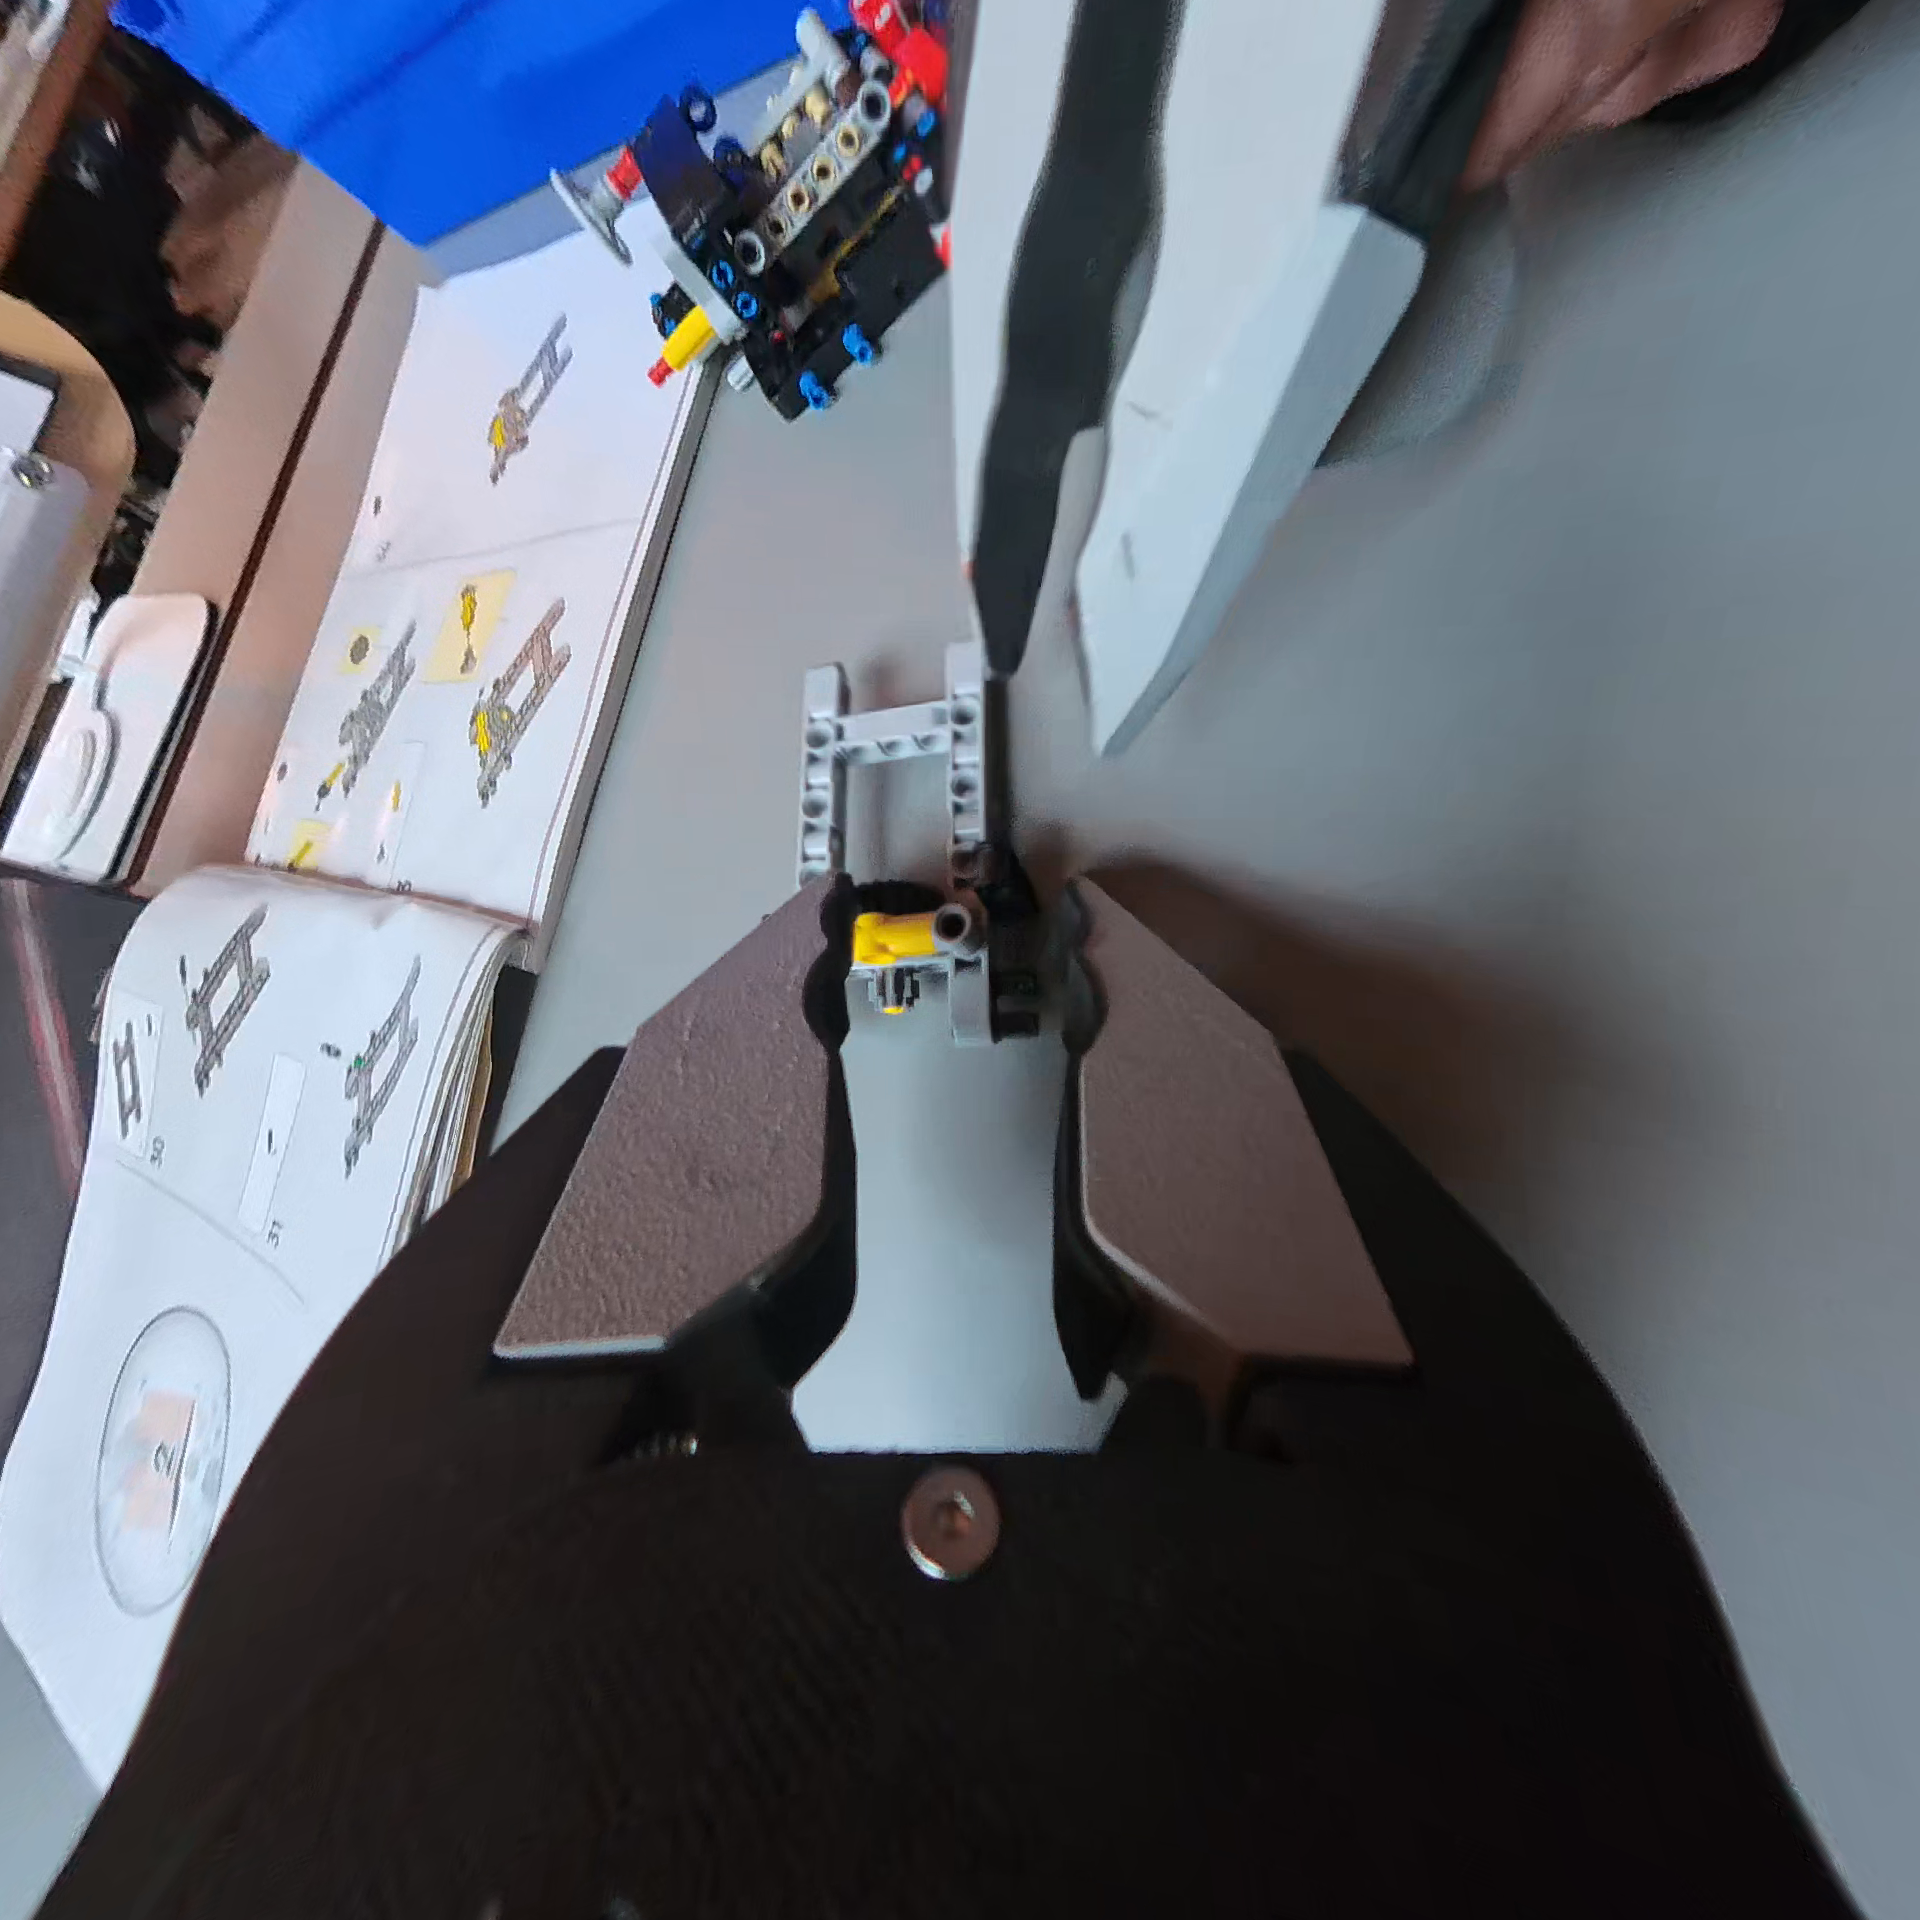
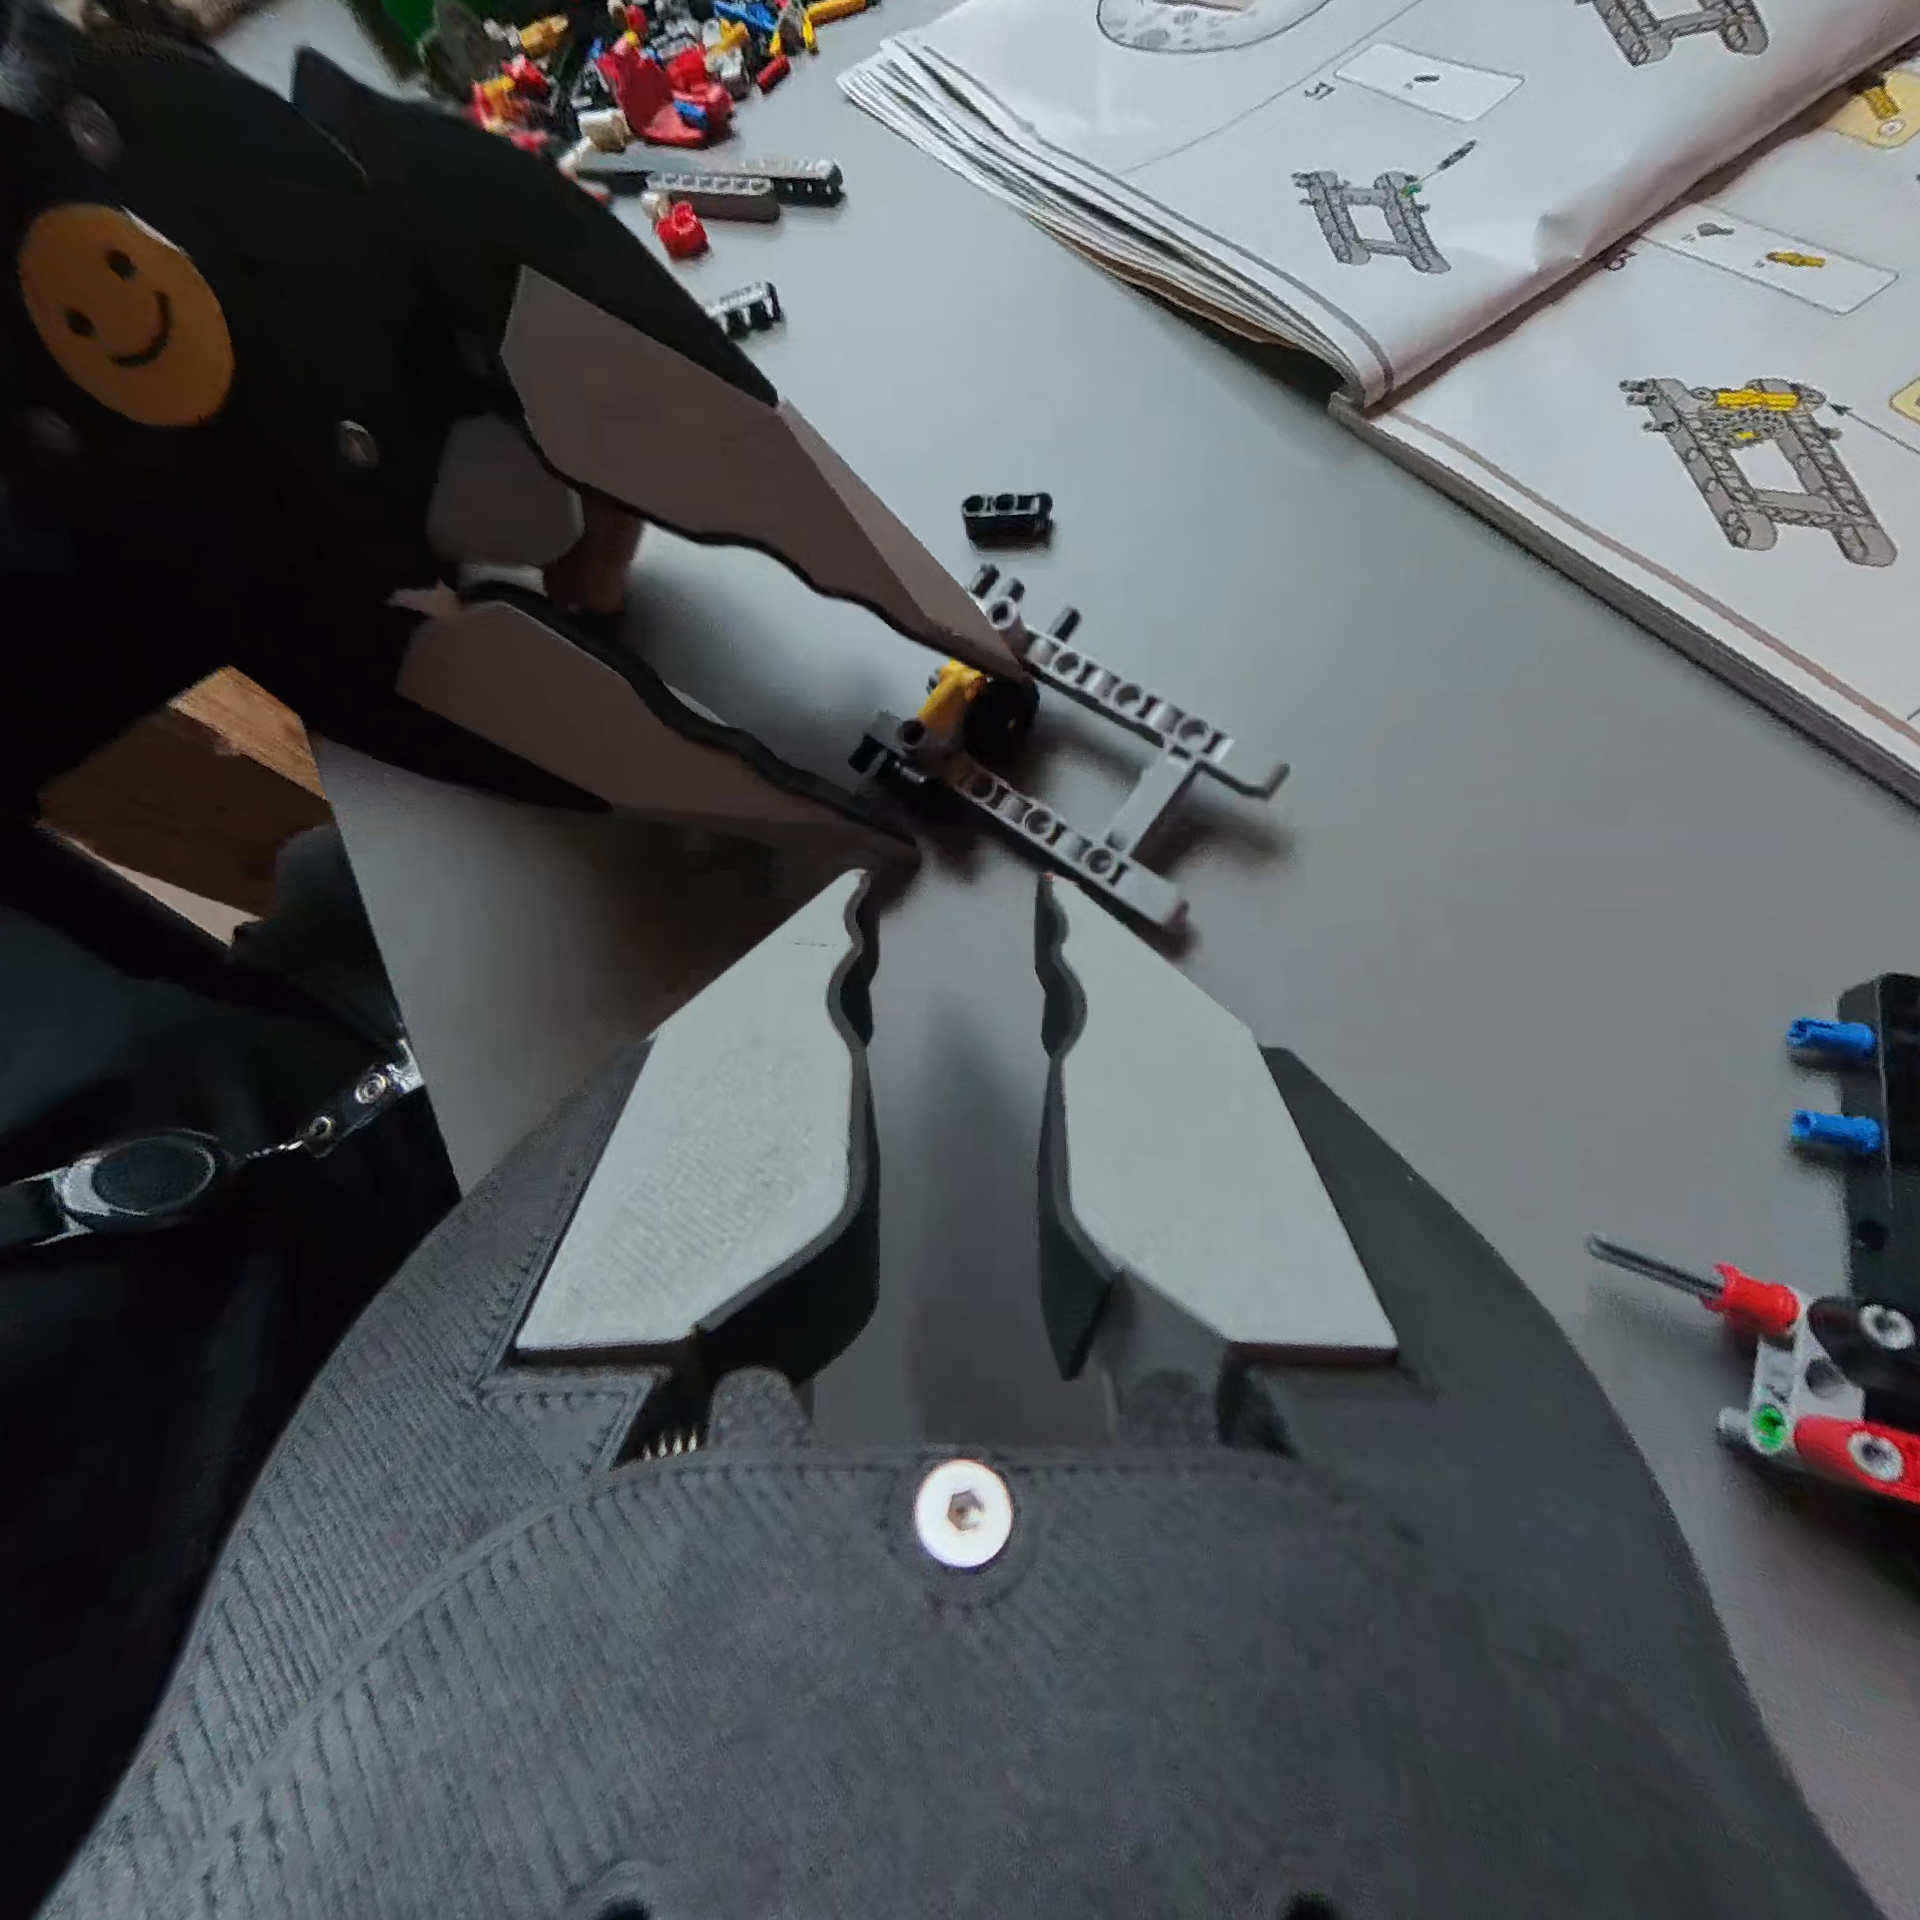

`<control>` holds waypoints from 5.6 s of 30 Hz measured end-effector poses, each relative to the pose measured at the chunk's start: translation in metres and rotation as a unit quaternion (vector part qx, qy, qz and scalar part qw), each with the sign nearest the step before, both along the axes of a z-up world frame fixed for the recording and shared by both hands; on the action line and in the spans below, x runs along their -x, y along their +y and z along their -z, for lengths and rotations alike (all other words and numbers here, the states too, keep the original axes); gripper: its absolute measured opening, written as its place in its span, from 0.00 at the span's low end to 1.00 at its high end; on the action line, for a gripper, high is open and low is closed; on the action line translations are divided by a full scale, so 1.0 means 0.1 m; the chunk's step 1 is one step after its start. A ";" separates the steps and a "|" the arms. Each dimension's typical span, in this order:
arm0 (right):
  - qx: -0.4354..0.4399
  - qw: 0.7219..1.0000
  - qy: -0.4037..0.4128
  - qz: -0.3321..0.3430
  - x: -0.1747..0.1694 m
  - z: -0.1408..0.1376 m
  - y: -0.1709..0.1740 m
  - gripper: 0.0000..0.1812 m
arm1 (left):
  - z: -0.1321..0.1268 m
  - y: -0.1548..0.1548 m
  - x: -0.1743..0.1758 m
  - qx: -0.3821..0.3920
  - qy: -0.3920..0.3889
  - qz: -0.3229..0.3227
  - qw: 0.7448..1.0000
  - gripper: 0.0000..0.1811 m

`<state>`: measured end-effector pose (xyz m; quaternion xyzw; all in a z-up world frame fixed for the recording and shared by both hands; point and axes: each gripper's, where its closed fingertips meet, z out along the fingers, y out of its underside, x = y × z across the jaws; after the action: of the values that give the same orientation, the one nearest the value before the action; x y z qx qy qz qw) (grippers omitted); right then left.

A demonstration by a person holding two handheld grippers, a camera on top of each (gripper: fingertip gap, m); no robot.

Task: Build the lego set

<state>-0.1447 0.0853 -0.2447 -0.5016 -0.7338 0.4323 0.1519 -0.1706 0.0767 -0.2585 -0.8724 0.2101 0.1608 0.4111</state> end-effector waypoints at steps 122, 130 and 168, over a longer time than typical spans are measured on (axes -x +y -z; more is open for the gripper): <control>0.046 0.974 0.177 -0.137 -0.75 -0.45 -0.48 0.02 | -0.43 -0.31 -1.08 -0.062 -0.264 0.178 0.946 0.04; 0.041 0.977 0.171 -0.123 -0.71 -0.42 -0.45 0.02 | -0.43 -0.29 -1.04 -0.063 -0.272 0.167 0.946 0.03; 0.073 0.985 -0.121 -0.104 -0.57 0.18 0.16 0.02 | 0.06 -0.03 -0.22 0.147 0.097 0.207 0.962 0.10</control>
<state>-0.0880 0.1013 -0.2629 -0.4807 -0.7616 0.4342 -0.0204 -0.1490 0.0732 -0.2647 -0.8413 0.4458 0.1230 0.2800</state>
